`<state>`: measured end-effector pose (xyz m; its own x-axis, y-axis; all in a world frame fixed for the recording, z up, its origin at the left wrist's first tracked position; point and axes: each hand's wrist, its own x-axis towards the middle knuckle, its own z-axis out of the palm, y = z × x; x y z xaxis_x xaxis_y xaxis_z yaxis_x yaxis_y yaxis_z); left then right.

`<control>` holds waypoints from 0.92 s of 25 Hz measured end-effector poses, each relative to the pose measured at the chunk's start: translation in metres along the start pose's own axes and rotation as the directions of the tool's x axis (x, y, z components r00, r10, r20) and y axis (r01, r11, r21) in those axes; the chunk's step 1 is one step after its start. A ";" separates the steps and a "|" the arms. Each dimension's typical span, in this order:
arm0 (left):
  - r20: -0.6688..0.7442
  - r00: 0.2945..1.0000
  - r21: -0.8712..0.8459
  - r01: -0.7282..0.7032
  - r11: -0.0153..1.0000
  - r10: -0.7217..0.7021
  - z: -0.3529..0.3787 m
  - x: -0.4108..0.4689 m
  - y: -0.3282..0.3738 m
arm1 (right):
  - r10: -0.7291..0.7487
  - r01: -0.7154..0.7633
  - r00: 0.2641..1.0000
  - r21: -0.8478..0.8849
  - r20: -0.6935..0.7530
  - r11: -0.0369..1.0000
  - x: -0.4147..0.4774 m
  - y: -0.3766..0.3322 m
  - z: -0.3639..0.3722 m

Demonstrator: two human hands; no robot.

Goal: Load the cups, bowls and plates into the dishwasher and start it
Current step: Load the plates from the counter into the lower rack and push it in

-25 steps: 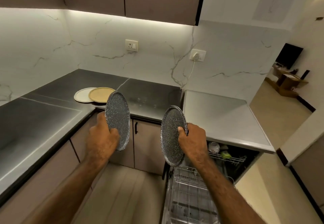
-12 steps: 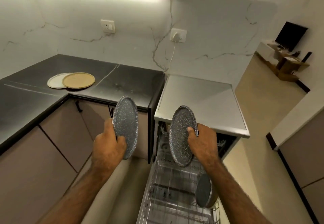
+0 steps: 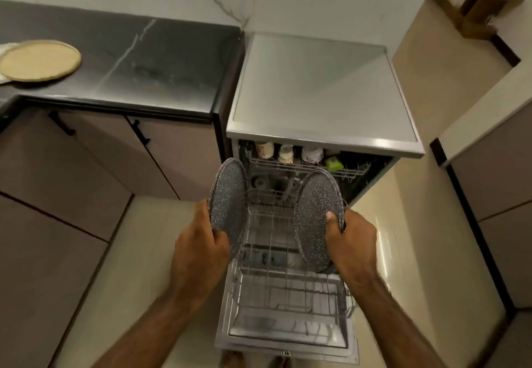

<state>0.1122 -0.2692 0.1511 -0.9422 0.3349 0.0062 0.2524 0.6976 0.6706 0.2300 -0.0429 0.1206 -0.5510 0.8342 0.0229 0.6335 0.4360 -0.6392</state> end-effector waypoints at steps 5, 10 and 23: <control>0.066 0.996 -0.032 0.059 0.998 -0.057 0.096 0.018 -0.060 | 0.089 -0.090 0.996 -0.052 -0.029 0.995 0.004 0.084 0.076; 0.076 0.993 -0.054 0.094 0.994 -0.090 0.190 0.030 -0.106 | 0.198 -0.200 0.980 -0.036 -0.035 0.979 0.012 0.171 0.159; 0.093 0.990 -0.037 0.114 0.993 -0.110 0.381 0.021 -0.174 | 0.221 -0.220 0.970 0.020 -0.104 0.975 0.063 0.343 0.283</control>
<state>0.1326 -0.1423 -0.2477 -0.9395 0.3141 -0.1367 0.1355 0.7072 0.6940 0.2592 0.0633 -0.3144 -0.3376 0.9405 -0.0391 0.7285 0.2347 -0.6436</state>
